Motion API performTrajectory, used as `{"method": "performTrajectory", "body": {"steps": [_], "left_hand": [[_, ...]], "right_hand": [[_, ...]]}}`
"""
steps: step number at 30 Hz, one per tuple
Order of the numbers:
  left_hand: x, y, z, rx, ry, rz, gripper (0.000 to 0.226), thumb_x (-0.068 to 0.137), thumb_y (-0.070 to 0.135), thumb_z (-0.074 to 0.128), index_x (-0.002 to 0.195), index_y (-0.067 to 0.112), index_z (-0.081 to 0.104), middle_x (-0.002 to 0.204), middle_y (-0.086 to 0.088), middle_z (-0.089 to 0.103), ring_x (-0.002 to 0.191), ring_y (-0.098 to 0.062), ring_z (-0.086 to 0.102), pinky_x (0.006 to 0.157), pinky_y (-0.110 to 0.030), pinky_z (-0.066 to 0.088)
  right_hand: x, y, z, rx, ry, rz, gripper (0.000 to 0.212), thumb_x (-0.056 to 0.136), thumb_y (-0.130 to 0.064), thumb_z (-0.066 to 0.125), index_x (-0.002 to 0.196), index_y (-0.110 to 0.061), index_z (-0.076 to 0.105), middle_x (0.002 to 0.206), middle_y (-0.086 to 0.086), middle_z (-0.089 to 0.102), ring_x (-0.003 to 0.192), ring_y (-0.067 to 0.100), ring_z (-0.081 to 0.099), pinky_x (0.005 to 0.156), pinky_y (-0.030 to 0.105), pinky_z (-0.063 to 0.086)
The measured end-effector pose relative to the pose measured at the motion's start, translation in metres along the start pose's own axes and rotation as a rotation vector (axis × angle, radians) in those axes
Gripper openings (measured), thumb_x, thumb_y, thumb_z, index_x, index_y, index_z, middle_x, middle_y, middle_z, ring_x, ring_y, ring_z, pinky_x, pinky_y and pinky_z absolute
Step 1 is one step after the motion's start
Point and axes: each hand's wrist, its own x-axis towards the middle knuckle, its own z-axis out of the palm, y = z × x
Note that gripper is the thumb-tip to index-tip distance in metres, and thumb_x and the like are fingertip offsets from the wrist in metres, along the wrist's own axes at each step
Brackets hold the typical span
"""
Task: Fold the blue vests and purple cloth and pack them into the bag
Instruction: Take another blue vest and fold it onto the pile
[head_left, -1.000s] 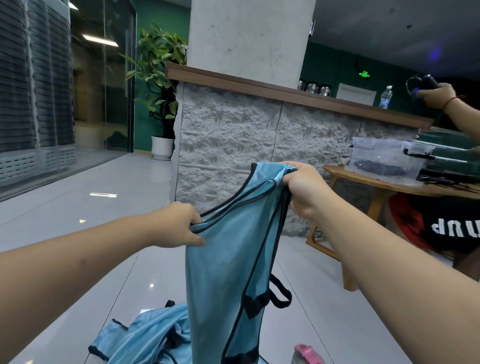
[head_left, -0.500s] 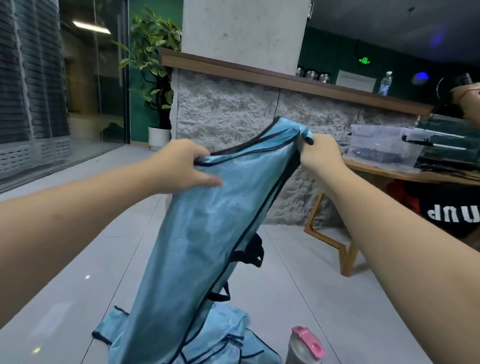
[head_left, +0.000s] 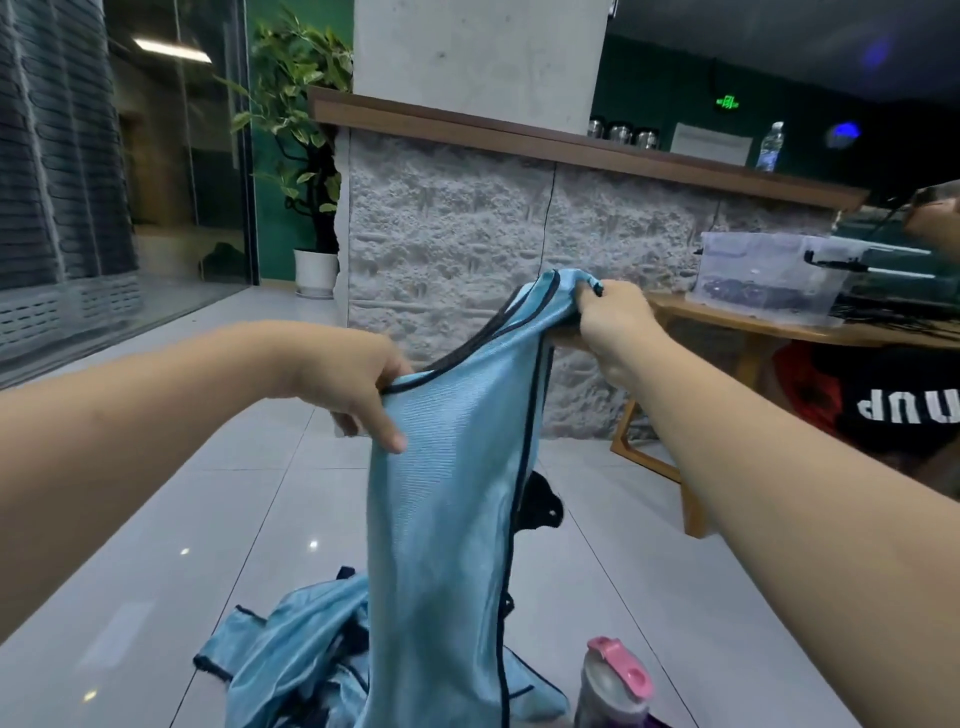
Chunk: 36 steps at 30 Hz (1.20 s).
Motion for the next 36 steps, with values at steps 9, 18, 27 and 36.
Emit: {"method": "performTrajectory", "body": {"steps": [9,18,27,36], "left_hand": [[0.005,-0.015,0.008,-0.416,0.172,0.065,0.03,0.082,-0.005,0.08,0.109,0.007,0.073,0.108,-0.013,0.078,0.104,-0.033,0.074,0.087,-0.042,0.06],[0.006,-0.036,0.055,-1.128,-0.059,-0.006,0.071,0.038,0.011,0.101,0.105,0.003,0.08,0.114,-0.02,0.075,0.09,-0.028,0.077,0.079,-0.035,0.064],[0.012,-0.037,0.071,-1.378,0.02,-0.063,0.072,0.025,0.015,0.097,0.093,0.001,0.081,0.094,-0.018,0.077,0.074,-0.031,0.075,0.072,-0.04,0.065],[0.026,-0.026,0.067,-1.477,0.237,-0.087,0.036,0.081,0.033,0.066,0.091,0.004,0.082,0.093,-0.016,0.077,0.074,-0.029,0.075,0.078,-0.039,0.06]], "right_hand": [[0.003,-0.001,0.005,0.034,0.07,-0.019,0.031,0.111,-0.023,0.049,0.093,-0.007,0.069,0.091,0.012,0.075,0.067,0.024,0.071,0.055,0.033,0.059],[0.004,-0.011,0.011,0.297,0.057,0.017,0.025,0.109,-0.02,0.054,0.097,-0.004,0.069,0.087,0.009,0.074,0.067,0.02,0.071,0.052,0.027,0.057],[0.024,0.035,0.033,0.484,-0.033,0.234,0.019,0.106,-0.014,0.059,0.114,0.003,0.065,0.089,0.015,0.073,0.06,0.021,0.071,0.053,0.031,0.06],[-0.021,0.122,0.055,0.367,-0.296,0.462,0.059,0.098,-0.055,0.063,0.137,-0.011,0.057,0.134,0.022,0.065,0.111,0.035,0.071,0.1,0.049,0.056]]}}
